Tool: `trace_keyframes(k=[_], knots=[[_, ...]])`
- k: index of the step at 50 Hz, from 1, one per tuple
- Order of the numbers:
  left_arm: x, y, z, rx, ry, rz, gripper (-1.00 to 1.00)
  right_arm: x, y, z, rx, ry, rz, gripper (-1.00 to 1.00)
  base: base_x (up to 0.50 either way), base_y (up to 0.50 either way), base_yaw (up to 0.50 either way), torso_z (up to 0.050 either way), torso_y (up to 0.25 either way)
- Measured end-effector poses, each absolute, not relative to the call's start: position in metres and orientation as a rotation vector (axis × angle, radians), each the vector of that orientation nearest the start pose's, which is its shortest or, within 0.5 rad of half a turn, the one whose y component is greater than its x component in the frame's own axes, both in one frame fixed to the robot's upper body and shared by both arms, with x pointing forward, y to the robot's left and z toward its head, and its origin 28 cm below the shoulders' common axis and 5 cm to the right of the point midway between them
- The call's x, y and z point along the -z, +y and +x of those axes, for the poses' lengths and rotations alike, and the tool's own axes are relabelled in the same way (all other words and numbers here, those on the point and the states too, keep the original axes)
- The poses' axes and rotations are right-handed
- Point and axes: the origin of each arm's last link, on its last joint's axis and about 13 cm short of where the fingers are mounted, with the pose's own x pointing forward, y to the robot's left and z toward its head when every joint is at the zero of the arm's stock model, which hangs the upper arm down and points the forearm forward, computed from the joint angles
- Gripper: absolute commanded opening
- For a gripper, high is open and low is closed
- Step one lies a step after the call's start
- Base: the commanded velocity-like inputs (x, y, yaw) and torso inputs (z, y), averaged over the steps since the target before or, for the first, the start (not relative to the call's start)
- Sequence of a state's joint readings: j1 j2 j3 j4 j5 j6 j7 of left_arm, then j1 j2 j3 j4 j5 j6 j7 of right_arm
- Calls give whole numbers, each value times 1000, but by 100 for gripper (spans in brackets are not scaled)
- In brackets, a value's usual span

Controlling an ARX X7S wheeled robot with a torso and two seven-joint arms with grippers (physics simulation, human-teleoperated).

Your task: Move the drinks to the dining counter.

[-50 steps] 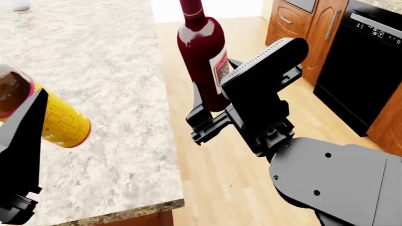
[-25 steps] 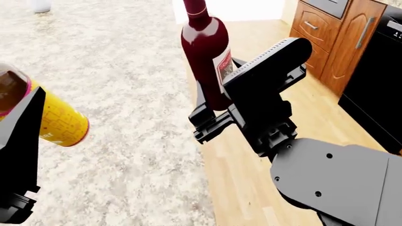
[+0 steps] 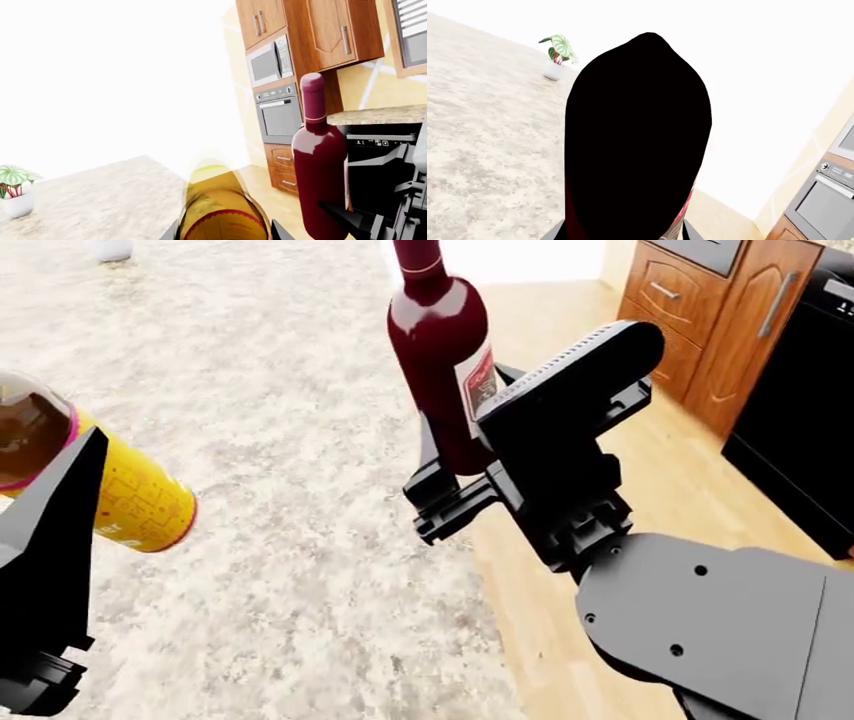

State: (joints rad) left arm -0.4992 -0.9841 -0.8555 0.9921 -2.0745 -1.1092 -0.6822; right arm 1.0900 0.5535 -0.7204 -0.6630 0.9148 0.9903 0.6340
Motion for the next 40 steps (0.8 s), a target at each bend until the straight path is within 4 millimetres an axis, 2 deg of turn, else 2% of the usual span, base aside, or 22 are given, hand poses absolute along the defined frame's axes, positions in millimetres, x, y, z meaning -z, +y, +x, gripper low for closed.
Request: trace_keyframes(k=[22, 40], knots=[[-286, 288, 99, 304, -331, 161, -100, -252, -62, 239, -365, -249, -466, -100, -468, -297, 0, 0, 0], [-288, 288, 101, 295, -323, 169, -100, -254, -60, 243, -382, -242, -435, -100, 0, 0, 0, 1, 0]])
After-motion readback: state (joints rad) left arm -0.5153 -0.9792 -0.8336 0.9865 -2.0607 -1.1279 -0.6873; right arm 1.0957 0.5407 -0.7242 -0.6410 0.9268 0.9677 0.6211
